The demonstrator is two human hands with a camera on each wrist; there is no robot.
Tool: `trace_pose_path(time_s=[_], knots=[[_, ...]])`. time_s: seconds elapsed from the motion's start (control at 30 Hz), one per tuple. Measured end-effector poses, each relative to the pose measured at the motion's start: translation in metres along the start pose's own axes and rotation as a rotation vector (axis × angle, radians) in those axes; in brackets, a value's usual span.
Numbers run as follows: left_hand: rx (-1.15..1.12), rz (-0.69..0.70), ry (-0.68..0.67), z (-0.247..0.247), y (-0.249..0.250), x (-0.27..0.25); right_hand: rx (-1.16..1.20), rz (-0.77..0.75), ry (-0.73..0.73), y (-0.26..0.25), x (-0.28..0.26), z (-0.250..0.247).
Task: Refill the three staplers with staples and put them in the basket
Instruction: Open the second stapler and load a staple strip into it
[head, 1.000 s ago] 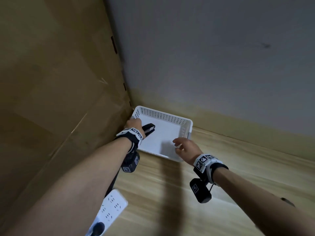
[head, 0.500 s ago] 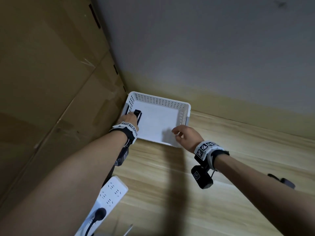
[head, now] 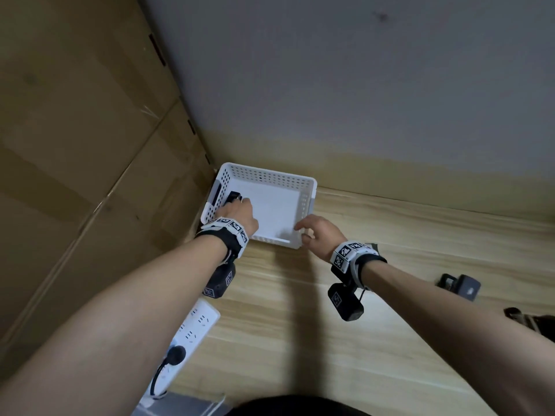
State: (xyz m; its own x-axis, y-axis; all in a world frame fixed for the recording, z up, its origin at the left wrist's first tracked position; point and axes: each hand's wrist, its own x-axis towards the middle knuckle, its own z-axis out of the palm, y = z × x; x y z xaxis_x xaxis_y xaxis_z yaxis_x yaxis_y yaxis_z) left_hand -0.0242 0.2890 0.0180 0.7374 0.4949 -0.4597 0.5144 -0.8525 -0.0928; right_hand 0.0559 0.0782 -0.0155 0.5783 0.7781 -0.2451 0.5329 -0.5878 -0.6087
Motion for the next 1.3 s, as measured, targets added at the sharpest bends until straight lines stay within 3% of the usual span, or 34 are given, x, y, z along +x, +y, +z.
trace_pose_path(time_s=[0.13,0.43,0.53,0.63,0.73,0.87,1.03,1.3], knots=[[0.020,0.111,0.042,-0.001,0.039,-0.029,0.000,0.025,0.080,0.028,-0.040,-0.013],[0.047,0.369,0.019,0.022,0.163,-0.071,-0.083,0.398,0.195,0.160,-0.185,-0.042],[0.054,0.465,-0.005,0.038,0.203,-0.082,-0.148,0.481,0.320,0.195,-0.229,-0.046],[0.126,0.509,-0.046,0.055,0.236,-0.094,-0.225,0.530,0.427,0.212,-0.249,-0.049],[0.159,0.556,-0.060,0.070,0.257,-0.106,-0.131,0.643,0.460,0.223,-0.250,-0.046],[0.178,0.566,-0.122,0.088,0.263,-0.115,0.070,0.709,0.500,0.225,-0.239,-0.039],[0.133,0.496,-0.185,0.100,0.238,-0.120,-0.003,0.565,0.526,0.212,-0.220,-0.033],[0.024,0.390,-0.240,0.110,0.166,-0.110,0.010,0.387,0.217,0.152,-0.188,0.008]])
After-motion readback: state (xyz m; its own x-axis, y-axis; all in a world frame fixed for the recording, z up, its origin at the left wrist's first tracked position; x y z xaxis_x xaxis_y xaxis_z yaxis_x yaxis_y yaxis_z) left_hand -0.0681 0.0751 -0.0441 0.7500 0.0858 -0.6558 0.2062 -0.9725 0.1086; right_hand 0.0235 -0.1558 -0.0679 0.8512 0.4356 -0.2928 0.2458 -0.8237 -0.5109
